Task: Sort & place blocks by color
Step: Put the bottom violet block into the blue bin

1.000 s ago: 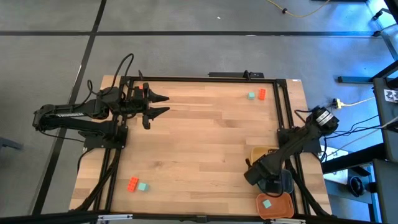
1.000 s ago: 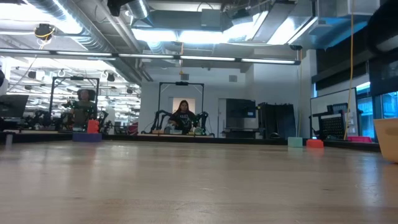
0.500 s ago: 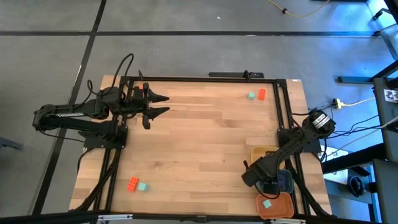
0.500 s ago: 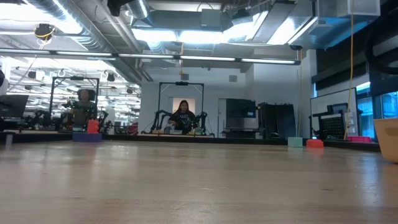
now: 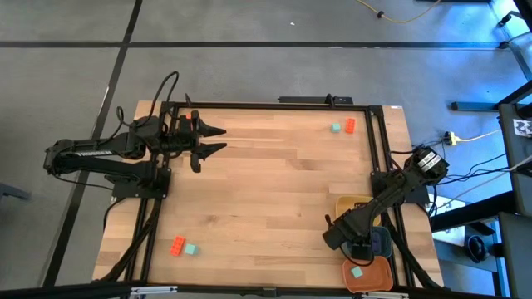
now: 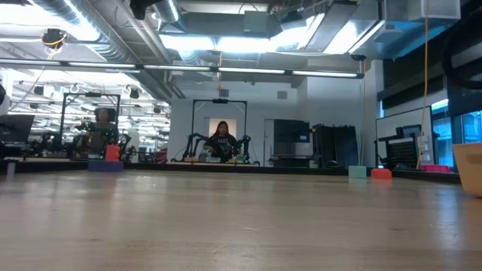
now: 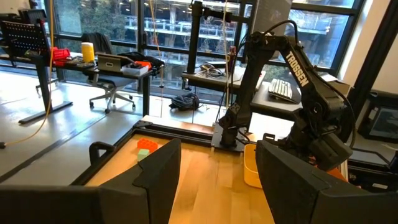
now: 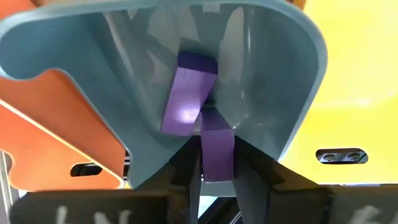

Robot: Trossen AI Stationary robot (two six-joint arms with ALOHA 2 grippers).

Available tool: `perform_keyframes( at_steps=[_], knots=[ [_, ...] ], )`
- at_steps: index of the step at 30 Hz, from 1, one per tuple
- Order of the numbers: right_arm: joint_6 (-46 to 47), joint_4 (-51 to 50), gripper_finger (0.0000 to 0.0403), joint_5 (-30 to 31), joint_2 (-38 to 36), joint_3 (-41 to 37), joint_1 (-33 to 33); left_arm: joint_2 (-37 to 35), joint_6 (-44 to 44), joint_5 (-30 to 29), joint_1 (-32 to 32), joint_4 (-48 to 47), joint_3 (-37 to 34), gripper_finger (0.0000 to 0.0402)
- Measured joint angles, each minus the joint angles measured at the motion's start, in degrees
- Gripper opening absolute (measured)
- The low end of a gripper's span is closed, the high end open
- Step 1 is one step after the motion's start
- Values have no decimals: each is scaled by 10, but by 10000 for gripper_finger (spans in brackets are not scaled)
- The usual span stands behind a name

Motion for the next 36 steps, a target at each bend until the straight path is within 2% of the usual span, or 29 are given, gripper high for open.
perform_keyframes(
  at_steps=[11,19,36],
  knots=[
    [-1,11,79,0,0,0,0,0,1,0,0,0,0,199],
    [1,54,80,-1,-1,-11,0,0,1,0,0,0,0,199],
    [13,62,80,0,-1,-31,0,0,1,0,0,0,0,199]
  ],
)
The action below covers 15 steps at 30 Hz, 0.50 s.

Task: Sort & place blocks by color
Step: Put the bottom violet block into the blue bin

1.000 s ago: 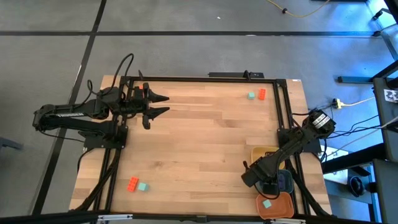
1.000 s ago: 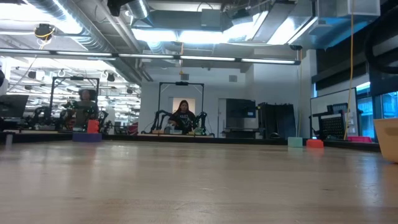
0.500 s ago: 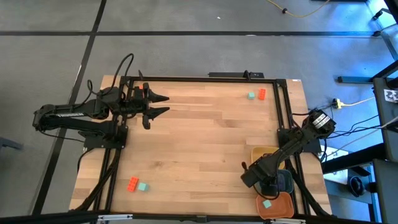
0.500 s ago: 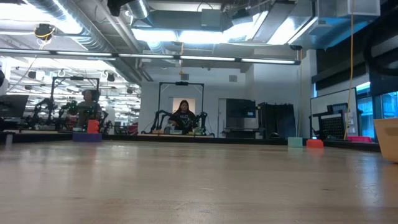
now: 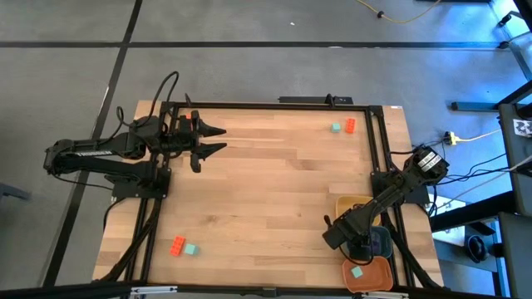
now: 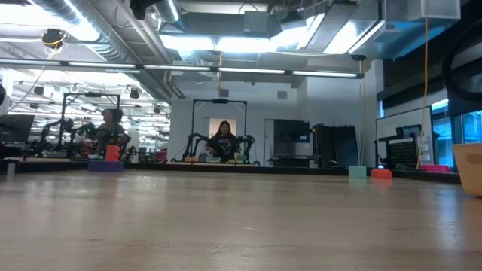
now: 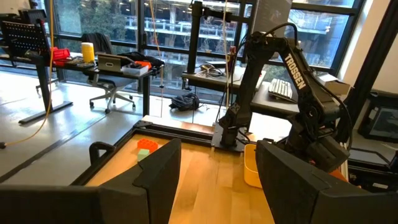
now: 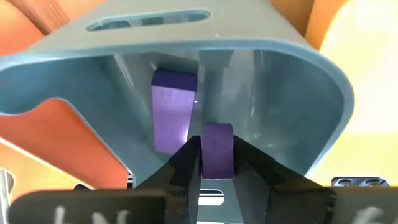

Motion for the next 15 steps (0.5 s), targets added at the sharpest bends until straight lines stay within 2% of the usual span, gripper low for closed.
perform_keyframes(
  at_steps=[15],
  knots=[
    [-2,4,81,0,0,0,0,0,0,0,0,0,0,199]
  ],
)
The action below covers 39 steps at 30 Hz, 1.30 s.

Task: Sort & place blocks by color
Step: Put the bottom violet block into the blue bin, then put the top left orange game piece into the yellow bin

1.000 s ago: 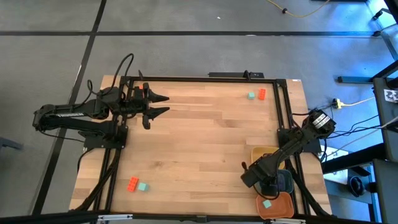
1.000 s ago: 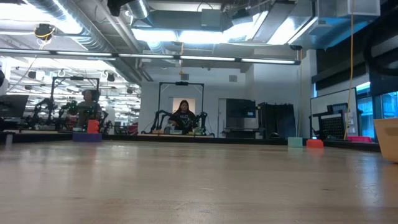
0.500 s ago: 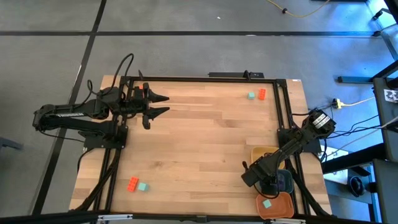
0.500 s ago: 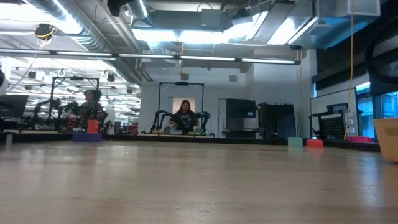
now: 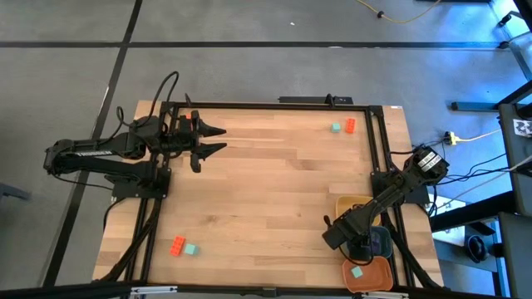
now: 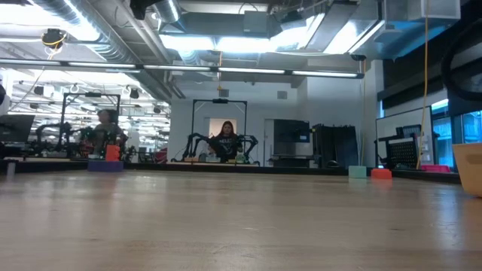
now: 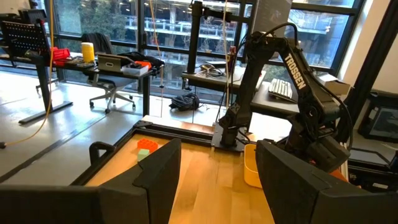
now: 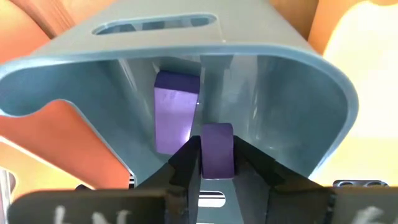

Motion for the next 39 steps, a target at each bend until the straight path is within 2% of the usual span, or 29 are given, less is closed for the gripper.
perform_keyframes(
  at_steps=[26,29,35,39],
  knots=[
    [3,0,83,0,0,0,0,0,0,0,0,0,0,199],
    [3,0,104,0,0,0,0,0,0,0,0,0,0,199],
    [2,-1,176,0,0,0,0,0,0,0,0,0,0,199],
    [2,-1,210,-1,0,0,0,0,0,0,0,0,0,199]
  ],
)
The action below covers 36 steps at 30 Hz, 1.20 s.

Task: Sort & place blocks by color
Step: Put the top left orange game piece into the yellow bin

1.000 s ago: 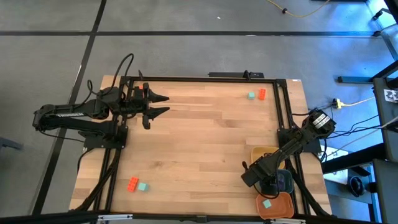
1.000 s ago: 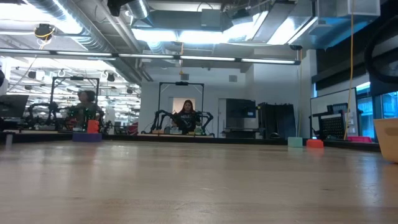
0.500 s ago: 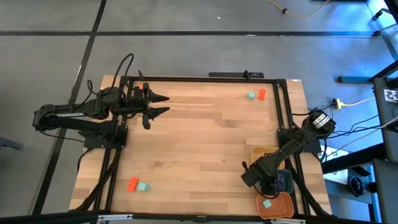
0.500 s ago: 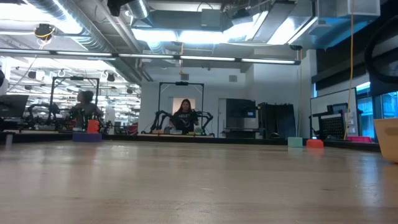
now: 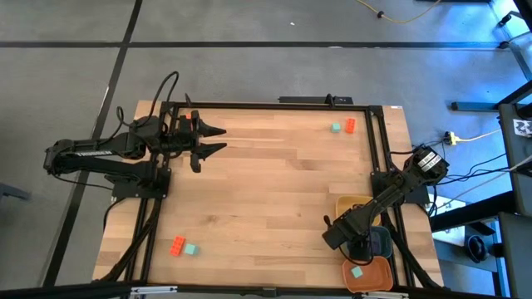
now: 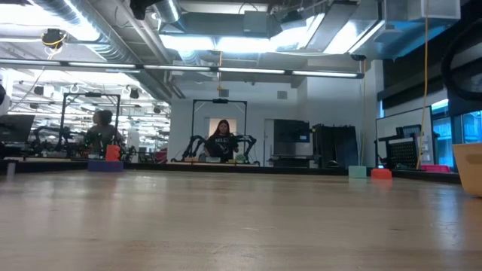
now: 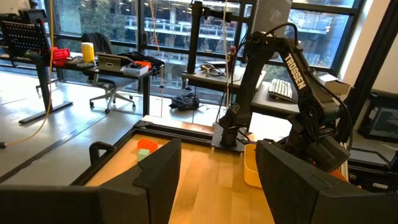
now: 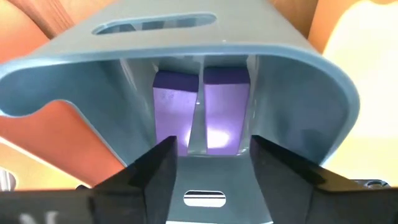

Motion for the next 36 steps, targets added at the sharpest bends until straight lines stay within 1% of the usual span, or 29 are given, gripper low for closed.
perform_keyframes(
  at_steps=[4,10,14,18,22,26,29,32,34,36],
  knots=[
    [0,0,225,-4,0,0,0,0,0,0,0,0,0,199],
    [0,0,227,-15,0,0,0,0,0,0,0,0,0,199],
    [-4,-3,227,-36,-1,2,0,0,0,0,0,0,0,199],
    [-18,-24,227,-19,-30,20,0,0,0,0,0,0,0,199],
    [-13,-42,227,14,-98,45,0,0,0,0,0,0,0,199],
    [22,-54,227,54,-185,74,-1,-3,0,0,0,0,0,199],
    [55,-54,227,105,-248,104,-4,-2,0,0,0,0,0,199],
    [76,-52,227,174,-303,136,-7,-2,0,0,0,0,0,199],
    [85,-51,227,215,-331,155,-8,-2,0,0,0,0,0,199],
    [83,-51,227,234,-345,165,-7,-2,0,0,0,0,0,199]
  ],
)
